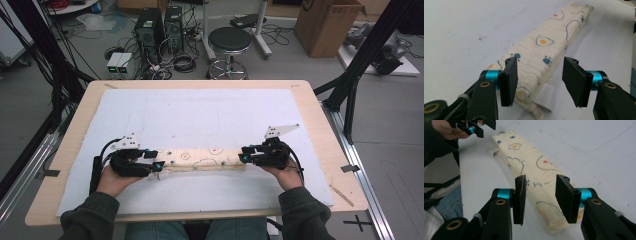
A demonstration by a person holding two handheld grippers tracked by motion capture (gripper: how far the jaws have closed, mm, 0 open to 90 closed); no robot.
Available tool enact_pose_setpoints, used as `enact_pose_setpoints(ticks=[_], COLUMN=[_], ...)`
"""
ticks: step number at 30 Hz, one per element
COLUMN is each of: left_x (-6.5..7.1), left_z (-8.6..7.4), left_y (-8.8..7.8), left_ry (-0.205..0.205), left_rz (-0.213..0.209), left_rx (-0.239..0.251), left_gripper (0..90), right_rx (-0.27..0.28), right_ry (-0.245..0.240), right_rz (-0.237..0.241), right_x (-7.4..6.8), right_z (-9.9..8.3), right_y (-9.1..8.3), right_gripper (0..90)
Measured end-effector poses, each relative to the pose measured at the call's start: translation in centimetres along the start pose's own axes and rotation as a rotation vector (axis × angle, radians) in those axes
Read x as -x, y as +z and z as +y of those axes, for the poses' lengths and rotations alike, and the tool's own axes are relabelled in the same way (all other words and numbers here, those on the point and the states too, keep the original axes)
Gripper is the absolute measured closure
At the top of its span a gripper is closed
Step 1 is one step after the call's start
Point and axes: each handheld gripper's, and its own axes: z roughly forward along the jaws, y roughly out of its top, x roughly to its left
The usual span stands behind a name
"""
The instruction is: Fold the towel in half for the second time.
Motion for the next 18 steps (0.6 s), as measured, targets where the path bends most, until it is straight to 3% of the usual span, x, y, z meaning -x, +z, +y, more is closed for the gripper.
enact_pose_setpoints(ticks=[4,13,18], left_x=[0.0,0.3,0.9], left_z=[0.9,2.5,3.0], left_y=[1.2,3.8,5.7], left_ry=[0.004,0.027,0.047], left_rz=[-0.018,-0.047,-0.071], left_rx=[0.001,-0.026,-0.067], left_gripper=[58.9,84.5,87.4], right_rx=[-0.028,-0.092,-0.131], right_ry=[-0.029,-0.059,-0.086], right_rz=[-0.009,0.028,0.044], right_x=[-0.1,-0.4,-1.1], right_z=[1.2,3.1,4.3], right_y=[1.1,4.1,6.2], right_gripper=[72.2,83.6,84.7])
